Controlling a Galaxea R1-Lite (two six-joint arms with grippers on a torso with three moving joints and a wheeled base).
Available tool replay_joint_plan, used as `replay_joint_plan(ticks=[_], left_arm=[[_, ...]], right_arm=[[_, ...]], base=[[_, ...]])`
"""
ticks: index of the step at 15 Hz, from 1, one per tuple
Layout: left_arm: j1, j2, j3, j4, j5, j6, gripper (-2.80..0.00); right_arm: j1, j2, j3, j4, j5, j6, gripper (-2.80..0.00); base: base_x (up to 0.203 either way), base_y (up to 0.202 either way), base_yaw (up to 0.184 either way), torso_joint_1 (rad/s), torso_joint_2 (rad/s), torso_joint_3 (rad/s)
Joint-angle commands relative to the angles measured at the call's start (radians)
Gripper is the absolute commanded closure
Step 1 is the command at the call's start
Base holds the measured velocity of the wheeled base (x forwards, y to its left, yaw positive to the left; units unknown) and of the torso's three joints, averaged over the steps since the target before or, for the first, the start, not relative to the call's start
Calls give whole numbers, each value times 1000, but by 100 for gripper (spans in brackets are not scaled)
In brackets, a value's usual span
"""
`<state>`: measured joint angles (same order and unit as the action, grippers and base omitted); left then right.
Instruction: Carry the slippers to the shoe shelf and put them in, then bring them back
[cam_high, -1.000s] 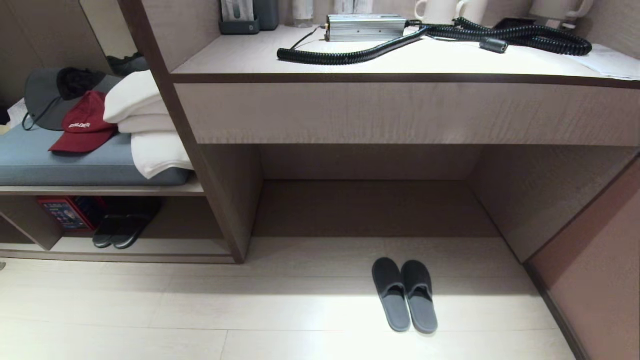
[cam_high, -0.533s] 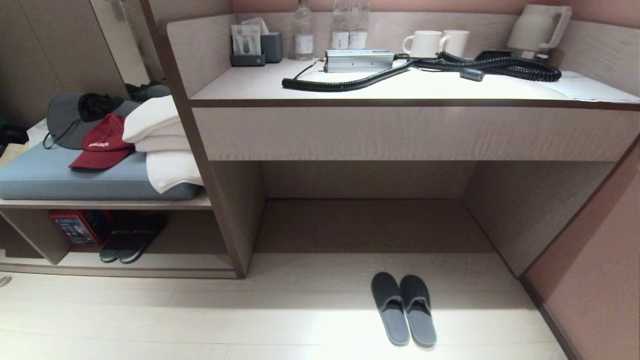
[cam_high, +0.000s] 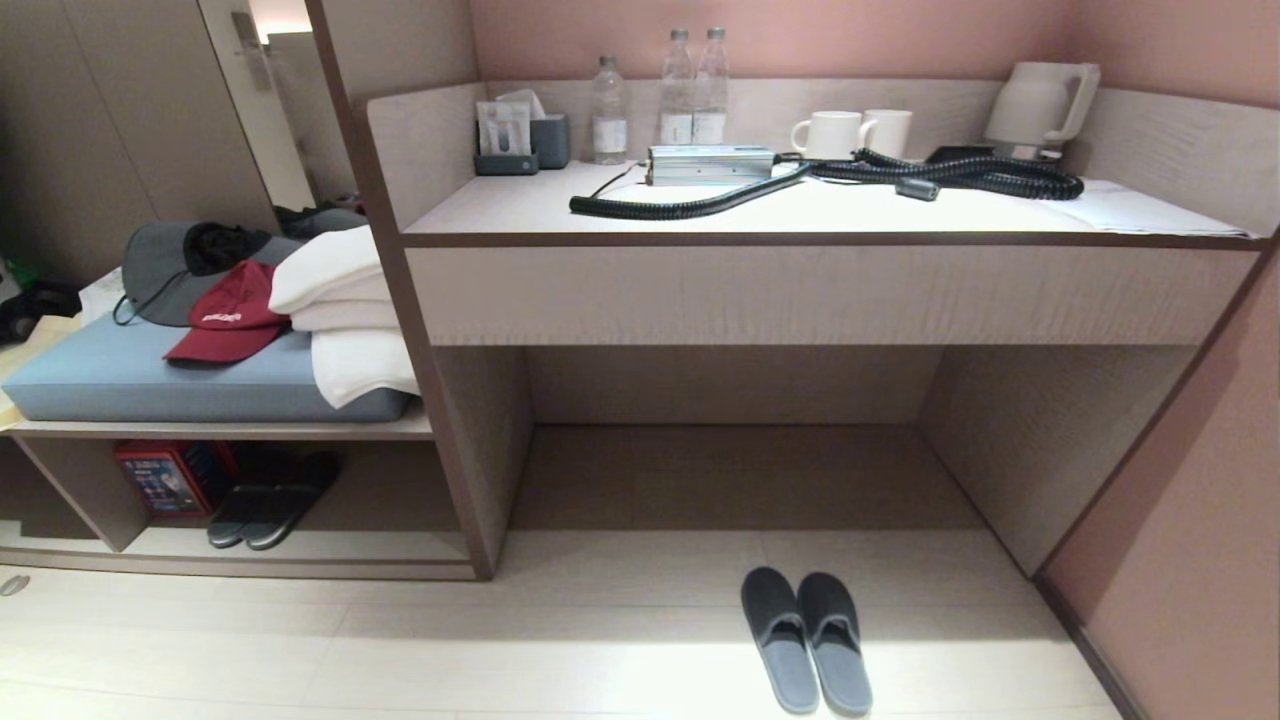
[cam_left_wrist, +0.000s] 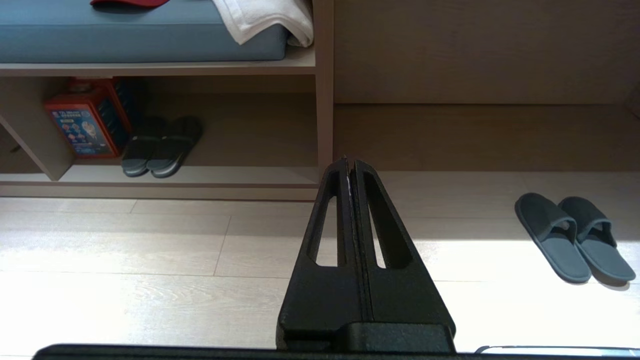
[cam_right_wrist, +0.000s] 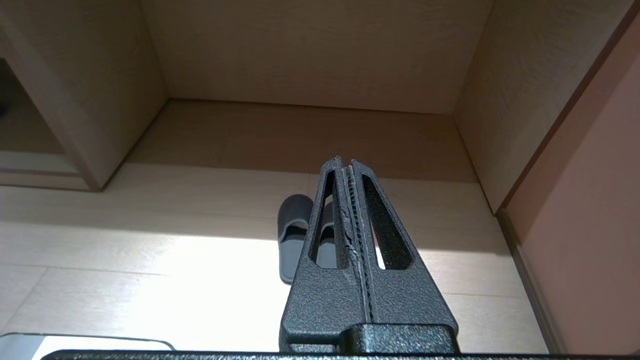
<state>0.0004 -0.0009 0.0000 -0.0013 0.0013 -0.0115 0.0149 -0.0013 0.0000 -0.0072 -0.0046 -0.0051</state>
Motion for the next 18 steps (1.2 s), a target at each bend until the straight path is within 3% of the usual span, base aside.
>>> replay_joint_plan(ticks=[1, 8, 18], left_arm=[[0, -1, 0, 0, 0, 1, 0], [0, 1, 2, 0, 0, -4, 0], [0, 1, 1, 0, 0, -4, 0]], right_arm=[[0, 1, 0, 0, 0, -1, 0], [0, 1, 0, 0, 0, -1, 0], [0, 1, 0, 0, 0, -1, 0]], base=[[0, 0, 0, 0, 0, 0], [0, 23, -1, 0, 0, 2], [0, 194, -2, 3, 1, 2]])
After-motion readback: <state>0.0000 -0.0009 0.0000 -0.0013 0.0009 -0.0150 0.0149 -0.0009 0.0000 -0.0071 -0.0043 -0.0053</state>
